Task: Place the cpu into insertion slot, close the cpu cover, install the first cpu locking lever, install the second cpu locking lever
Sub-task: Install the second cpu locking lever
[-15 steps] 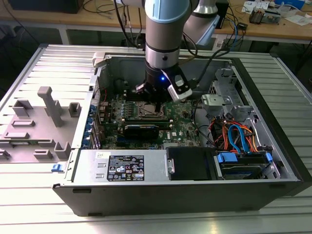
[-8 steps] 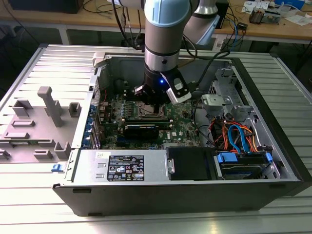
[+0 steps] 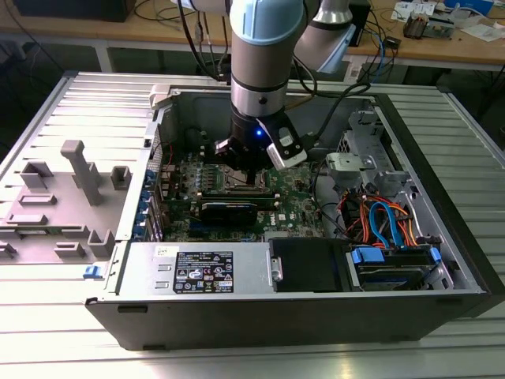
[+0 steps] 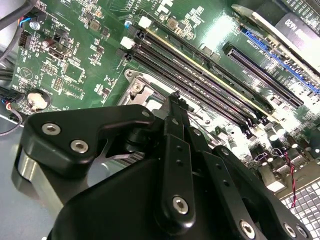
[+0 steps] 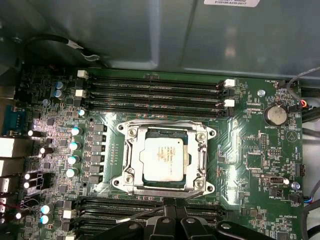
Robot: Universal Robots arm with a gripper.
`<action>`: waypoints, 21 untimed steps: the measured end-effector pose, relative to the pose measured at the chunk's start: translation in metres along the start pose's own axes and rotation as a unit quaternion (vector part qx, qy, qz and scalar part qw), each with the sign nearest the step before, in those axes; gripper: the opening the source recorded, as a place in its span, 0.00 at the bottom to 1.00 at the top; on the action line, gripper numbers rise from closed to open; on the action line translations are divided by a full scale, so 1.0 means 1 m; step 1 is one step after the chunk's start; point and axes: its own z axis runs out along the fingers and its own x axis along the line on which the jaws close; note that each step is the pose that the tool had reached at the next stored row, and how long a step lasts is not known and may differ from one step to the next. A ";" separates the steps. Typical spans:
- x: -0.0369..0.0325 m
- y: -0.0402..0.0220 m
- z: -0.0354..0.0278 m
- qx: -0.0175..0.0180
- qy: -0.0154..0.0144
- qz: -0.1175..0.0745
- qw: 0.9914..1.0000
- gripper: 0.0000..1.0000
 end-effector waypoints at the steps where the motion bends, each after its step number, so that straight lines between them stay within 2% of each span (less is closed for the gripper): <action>1: 0.0000 0.0000 0.0000 0.000 0.000 0.000 1.000 0.11; 10: 0.0000 0.0000 0.0000 0.000 0.000 0.000 1.000 0.11; 12: 0.0000 -0.0002 0.0000 -0.001 0.001 0.000 1.000 0.11; 14: 0.0000 -0.0009 -0.0001 -0.001 0.006 0.001 1.000 0.11; 17: -0.0002 -0.0029 -0.0004 -0.002 0.017 0.002 1.000 0.11; 20: -0.0005 -0.0076 -0.0003 -0.004 0.022 0.002 1.000 0.11; 21: -0.0004 -0.0088 -0.0002 -0.006 0.023 0.002 1.000 0.11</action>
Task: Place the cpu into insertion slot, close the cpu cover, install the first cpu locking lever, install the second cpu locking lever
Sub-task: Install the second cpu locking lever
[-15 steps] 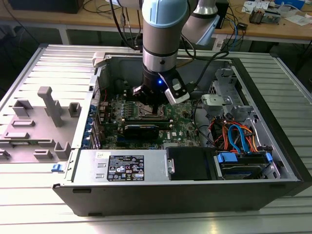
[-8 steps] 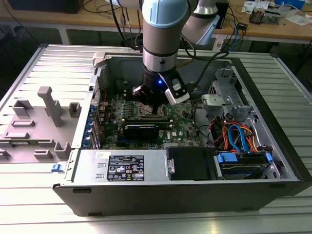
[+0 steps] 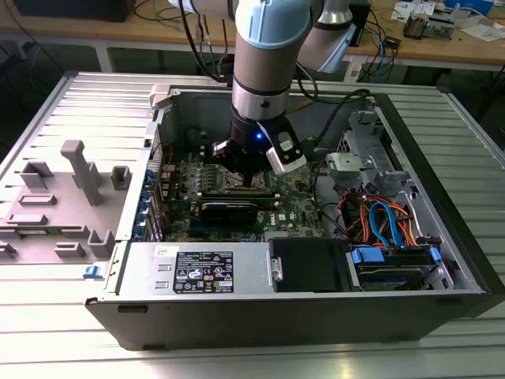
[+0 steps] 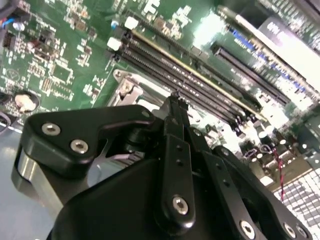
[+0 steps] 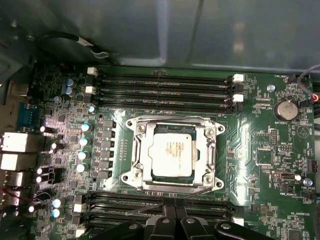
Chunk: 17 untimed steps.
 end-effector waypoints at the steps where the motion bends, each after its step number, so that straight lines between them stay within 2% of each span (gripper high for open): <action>1: 0.0000 -0.0004 0.0004 -0.002 0.000 0.000 1.000 0.11; 3: 0.0000 -0.0007 0.0009 -0.010 0.000 0.000 1.000 0.11; 5: 0.0001 -0.0014 0.0023 -0.020 -0.001 -0.001 1.000 0.11; 6: 0.0002 -0.0040 0.0033 -0.023 -0.001 -0.001 1.000 0.11; 8: 0.0012 -0.0071 0.0045 -0.026 -0.001 -0.001 1.000 0.11; 10: 0.0037 -0.0077 0.0054 -0.030 -0.001 -0.001 1.000 0.11; 11: 0.0063 -0.0076 0.0067 -0.032 -0.001 -0.001 0.999 0.11; 17: 0.0169 -0.0074 0.0108 -0.032 -0.001 -0.001 0.999 0.11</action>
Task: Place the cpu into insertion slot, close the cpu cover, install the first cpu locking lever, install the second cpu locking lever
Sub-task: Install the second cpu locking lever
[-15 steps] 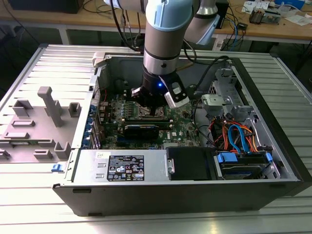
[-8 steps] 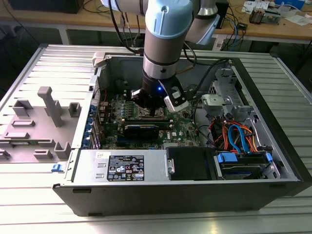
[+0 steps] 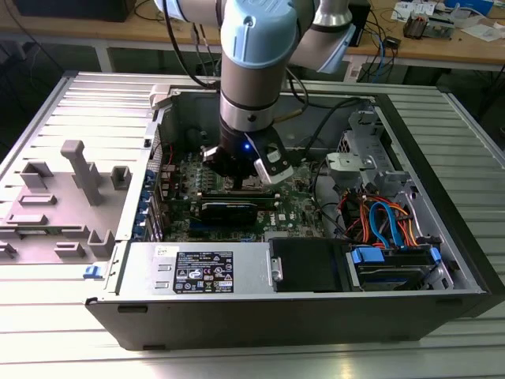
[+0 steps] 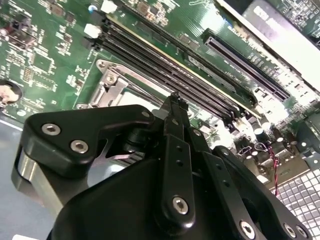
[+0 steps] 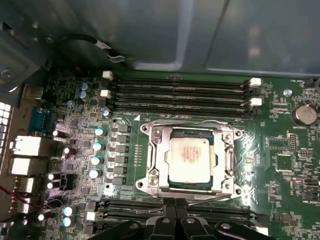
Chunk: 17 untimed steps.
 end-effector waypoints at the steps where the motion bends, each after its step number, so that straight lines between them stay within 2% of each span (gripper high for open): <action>1: 0.0006 -0.0001 0.0008 0.000 0.000 0.000 1.000 0.11; 5: 0.0036 -0.0007 0.0040 0.000 0.000 -0.003 1.000 0.11; 11: 0.0074 -0.0046 0.0040 -0.001 0.003 -0.017 1.000 0.11; 17: 0.0119 -0.0048 0.0050 -0.002 0.003 -0.021 1.000 0.11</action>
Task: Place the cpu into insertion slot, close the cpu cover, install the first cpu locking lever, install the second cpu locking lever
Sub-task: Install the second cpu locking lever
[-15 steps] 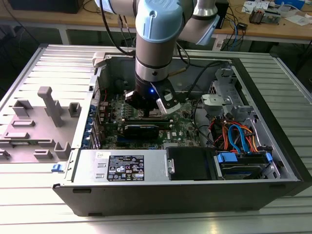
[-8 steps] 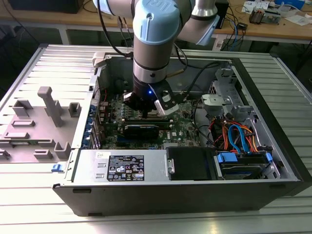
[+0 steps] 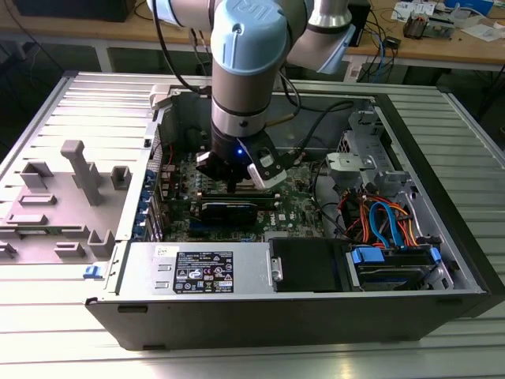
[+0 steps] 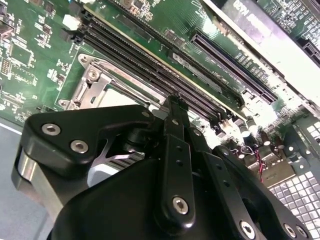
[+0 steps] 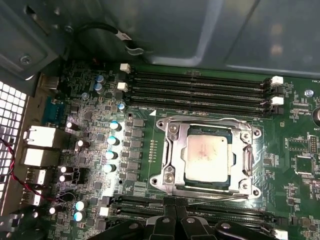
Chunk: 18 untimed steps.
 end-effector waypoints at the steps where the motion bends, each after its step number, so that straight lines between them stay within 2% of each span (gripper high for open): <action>1: 0.0007 -0.0001 0.0007 -0.001 0.000 -0.001 1.000 0.11; 4: 0.0029 -0.0004 0.0037 -0.002 0.000 -0.002 1.000 0.11; 8: 0.0126 0.0001 0.0078 -0.007 0.000 -0.003 1.000 0.11; 10: 0.0152 0.0000 0.0100 -0.010 -0.001 -0.003 1.000 0.11; 18: 0.0153 0.0000 0.0101 -0.011 -0.001 -0.003 1.000 0.11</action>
